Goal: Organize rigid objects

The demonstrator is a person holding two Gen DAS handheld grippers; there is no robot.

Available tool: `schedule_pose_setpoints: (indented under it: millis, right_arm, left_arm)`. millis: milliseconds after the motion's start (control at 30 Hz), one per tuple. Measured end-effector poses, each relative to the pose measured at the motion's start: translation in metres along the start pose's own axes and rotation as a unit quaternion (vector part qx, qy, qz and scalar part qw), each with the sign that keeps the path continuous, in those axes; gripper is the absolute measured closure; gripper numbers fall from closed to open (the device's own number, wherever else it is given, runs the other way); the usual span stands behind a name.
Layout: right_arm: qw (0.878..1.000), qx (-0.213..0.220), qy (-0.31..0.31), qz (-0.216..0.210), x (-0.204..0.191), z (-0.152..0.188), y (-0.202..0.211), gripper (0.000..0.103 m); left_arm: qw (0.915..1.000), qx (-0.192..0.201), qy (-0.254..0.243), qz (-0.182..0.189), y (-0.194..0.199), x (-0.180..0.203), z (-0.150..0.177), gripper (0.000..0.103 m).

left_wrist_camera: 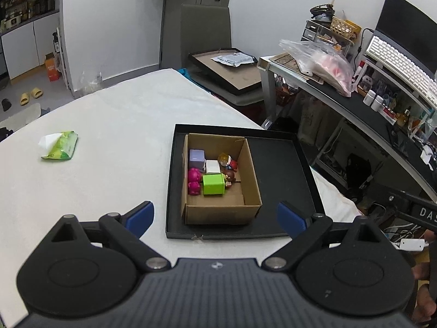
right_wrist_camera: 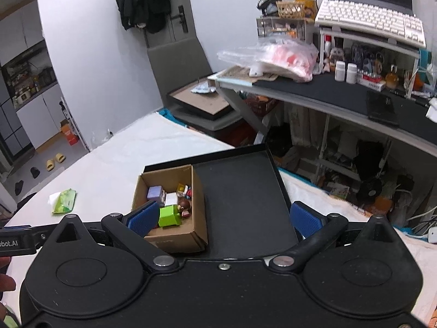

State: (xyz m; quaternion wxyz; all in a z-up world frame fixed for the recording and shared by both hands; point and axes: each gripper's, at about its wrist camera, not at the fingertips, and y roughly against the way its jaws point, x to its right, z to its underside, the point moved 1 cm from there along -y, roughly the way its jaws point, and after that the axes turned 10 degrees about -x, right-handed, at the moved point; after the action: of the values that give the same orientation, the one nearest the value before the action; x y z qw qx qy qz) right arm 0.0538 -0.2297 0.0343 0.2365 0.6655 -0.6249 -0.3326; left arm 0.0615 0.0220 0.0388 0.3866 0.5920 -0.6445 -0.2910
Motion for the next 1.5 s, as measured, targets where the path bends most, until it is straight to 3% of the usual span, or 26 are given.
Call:
schedule_pose_setpoints:
  millis: [600, 1500]
  right_arm:
    - [1.000, 0.003, 0.015, 0.010, -0.007, 0.011, 0.024, 0.000]
    - [0.999, -0.022, 0.045, 0.014, -0.021, 0.023, 0.012, 0.000]
  left_arm:
    - [0.9997, 0.017, -0.009, -0.017, 0.027, 0.002, 0.018, 0.007]
    - [0.9995, 0.006, -0.011, -0.027, 0.018, -0.003, 0.024, 0.007]
